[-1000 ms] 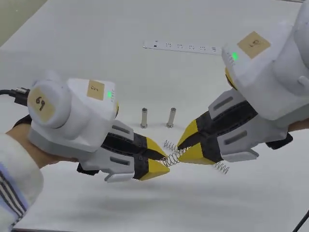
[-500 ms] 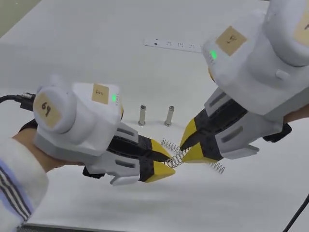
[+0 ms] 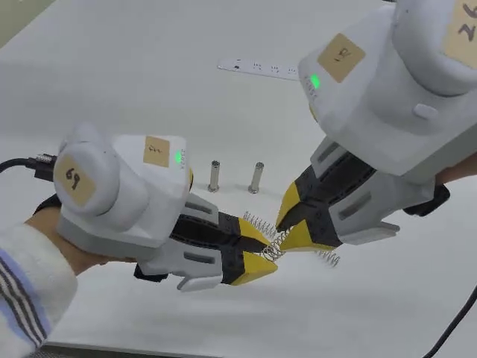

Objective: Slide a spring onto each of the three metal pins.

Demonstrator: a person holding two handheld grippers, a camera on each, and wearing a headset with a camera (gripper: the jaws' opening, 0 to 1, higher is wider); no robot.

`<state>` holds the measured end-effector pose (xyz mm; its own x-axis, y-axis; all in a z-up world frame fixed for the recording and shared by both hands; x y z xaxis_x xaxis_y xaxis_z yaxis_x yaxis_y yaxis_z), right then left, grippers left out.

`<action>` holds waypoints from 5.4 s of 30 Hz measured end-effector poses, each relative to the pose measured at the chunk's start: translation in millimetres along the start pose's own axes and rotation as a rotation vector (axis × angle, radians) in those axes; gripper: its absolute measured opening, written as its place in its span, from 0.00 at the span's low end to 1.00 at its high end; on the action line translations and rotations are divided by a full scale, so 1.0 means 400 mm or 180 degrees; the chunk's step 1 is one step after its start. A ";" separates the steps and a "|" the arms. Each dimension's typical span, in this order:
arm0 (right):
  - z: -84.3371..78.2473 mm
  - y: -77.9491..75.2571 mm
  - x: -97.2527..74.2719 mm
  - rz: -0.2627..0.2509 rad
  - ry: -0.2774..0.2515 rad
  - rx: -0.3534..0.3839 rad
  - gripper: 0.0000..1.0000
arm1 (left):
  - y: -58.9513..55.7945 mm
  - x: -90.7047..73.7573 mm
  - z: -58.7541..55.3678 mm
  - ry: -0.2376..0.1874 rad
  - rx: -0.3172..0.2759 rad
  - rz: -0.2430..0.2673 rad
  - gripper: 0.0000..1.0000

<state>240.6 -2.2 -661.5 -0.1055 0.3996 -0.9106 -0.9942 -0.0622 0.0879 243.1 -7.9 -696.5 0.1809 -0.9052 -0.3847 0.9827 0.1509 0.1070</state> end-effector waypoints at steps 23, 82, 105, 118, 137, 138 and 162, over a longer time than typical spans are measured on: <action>0.011 -0.007 0.012 -0.0024 0.0088 -0.0143 0.09 | 0.022 -0.016 0.004 -0.0117 -0.0025 0.0130 0.02; 0.065 -0.036 0.074 0.0036 0.0227 -0.0293 0.08 | 0.047 -0.084 -0.026 -0.0048 -0.0194 0.0406 0.03; 0.060 -0.065 0.086 -0.0087 0.0369 -0.0358 0.08 | 0.061 -0.094 -0.089 0.0077 -0.0427 0.0548 0.29; 0.063 -0.067 0.086 -0.0103 0.0406 -0.0423 0.08 | 0.105 -0.118 -0.128 0.0192 -0.0474 0.0888 0.66; 0.076 -0.080 0.077 -0.0156 0.0393 -0.0453 0.08 | 0.162 -0.151 -0.179 0.0308 -0.0619 0.1286 0.92; 0.076 -0.081 0.077 -0.0156 0.0397 -0.0453 0.08 | 0.167 -0.154 -0.174 0.0272 -0.0637 0.1317 0.91; 0.077 -0.200 0.044 -0.0287 0.0474 -0.0412 0.08 | 0.160 -0.173 -0.219 0.0497 -0.0720 0.1299 0.98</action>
<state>317.6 38.0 -671.9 -0.0025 0.2699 -0.9629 -0.9874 -0.1532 -0.0404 296.9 99.2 -743.5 0.5395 -0.6865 -0.4875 0.8112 0.5790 0.0825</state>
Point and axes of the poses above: the centre of the closed fingertips' face, and the gripper's own axes: x roughly forward along the fingers, y roughly to its left, z roughly out of its top, the point moved 1 cm from there along -x, roughly backward along the fingers, and after that the axes turned 12 degrees about x, right-handed, at the moved point
